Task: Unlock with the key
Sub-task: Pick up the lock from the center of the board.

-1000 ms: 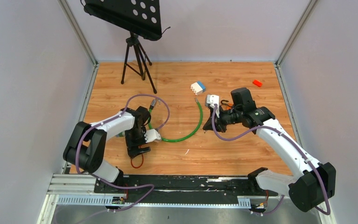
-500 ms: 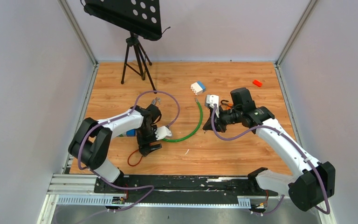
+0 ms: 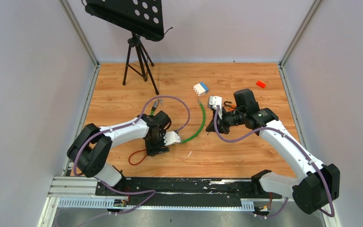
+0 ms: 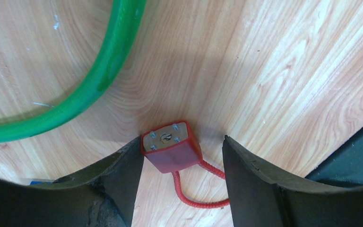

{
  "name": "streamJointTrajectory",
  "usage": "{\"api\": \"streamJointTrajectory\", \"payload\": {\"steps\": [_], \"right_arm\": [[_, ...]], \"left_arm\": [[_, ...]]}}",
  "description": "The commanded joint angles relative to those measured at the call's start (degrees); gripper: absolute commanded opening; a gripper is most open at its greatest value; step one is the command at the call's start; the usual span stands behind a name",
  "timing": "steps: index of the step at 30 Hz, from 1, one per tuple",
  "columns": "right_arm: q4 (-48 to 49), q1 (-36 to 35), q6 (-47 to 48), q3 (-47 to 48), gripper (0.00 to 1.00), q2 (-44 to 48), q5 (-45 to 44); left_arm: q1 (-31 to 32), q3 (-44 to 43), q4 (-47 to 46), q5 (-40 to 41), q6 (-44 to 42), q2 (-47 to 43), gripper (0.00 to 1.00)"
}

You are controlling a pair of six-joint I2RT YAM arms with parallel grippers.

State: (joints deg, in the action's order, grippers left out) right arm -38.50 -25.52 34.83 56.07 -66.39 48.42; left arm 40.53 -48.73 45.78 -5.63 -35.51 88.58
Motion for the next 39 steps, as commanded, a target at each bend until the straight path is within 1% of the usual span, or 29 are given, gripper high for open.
{"api": "streamJointTrajectory", "payload": {"steps": [1, 5, 9, 13, 17, 18, 20, 21, 24, 25, 26, 27, 28, 29, 30, 33, 35, 39], "right_arm": [[2.03, 0.18, 1.10, -0.11, 0.00, -0.12, 0.31], [2.17, 0.19, 0.97, -0.02, 0.00, -0.14, 0.18], [2.22, 0.16, 0.82, -0.09, 0.00, -0.10, 0.02], [2.67, 0.18, 0.13, -0.09, 0.00, 0.01, -0.38], [3.81, 0.25, -1.32, -0.31, 0.00, 1.00, -0.66], [4.22, 0.21, -1.71, -0.46, 0.00, 1.46, -0.62], [4.96, 0.21, -2.33, -0.73, 0.00, 2.37, -0.55], [5.32, 0.17, -2.62, -0.96, 0.00, 2.88, -0.39], [5.69, 0.19, -2.65, -1.09, 0.00, 4.20, 0.27], [5.72, 0.13, -2.47, -1.14, 0.00, 4.62, 0.55], [5.67, 0.07, -2.34, -1.14, 0.00, 5.21, 0.73], [5.64, -0.09, -2.06, -1.15, 0.00, 5.58, 0.85], [5.63, -0.38, -1.95, -1.18, 0.00, 5.94, 0.92], [5.63, -0.72, -1.72, -1.19, 0.00, 6.25, 0.96], [5.57, -1.16, -1.58, -1.15, 0.00, 6.53, 0.96], [4.96, -2.69, -0.66, -0.86, 0.00, 7.13, 1.14], [4.17, -3.88, 0.00, -0.32, 0.00, 7.29, 1.14], [3.19, -5.90, 0.44, 0.91, 0.00, 7.04, 1.67]], "left_arm": [[0.42, 4.49, -11.01, -4.31, -0.02, -0.88, 0.66], [0.42, 7.01, -13.23, -3.18, -0.70, -3.38, 0.54], [0.42, 8.59, -13.94, -2.77, -2.10, -6.96, 0.39], [0.42, 9.34, -14.53, -4.26, -3.55, -11.46, 0.29], [0.42, 8.35, -15.69, -7.51, -5.53, -16.53, 0.08], [0.42, 7.88, -16.07, -8.54, -6.00, -18.23, 0.05], [0.43, 6.93, -17.28, -11.11, -7.10, -20.61, 0.02], [0.42, 6.57, -18.16, -13.40, -8.11, -21.77, 0.02], [0.42, 5.98, -20.67, -20.08, -11.76, -24.87, 0.30], [0.42, 5.99, -21.65, -22.59, -12.90, -25.70, 0.34], [0.42, 6.01, -22.77, -25.19, -14.04, -26.39, 0.34], [0.43, 5.83, -23.82, -27.77, -14.99, -26.84, 0.29], [0.42, 5.53, -24.54, -30.21, -15.76, -27.02, 0.18], [0.42, 5.12, -25.22, -32.38, -16.14, -27.21, 0.03], [0.43, 4.67, -25.85, -34.43, -16.43, -27.19, 0.00], [0.47, 3.47, -27.02, -38.58, -18.53, -27.06, 0.00], [0.43, 2.96, -27.86, -39.71, -19.99, -26.77, 0.00], [0.51, 0.25, -25.50, -41.19, -25.71, -24.98, 0.00]]}}
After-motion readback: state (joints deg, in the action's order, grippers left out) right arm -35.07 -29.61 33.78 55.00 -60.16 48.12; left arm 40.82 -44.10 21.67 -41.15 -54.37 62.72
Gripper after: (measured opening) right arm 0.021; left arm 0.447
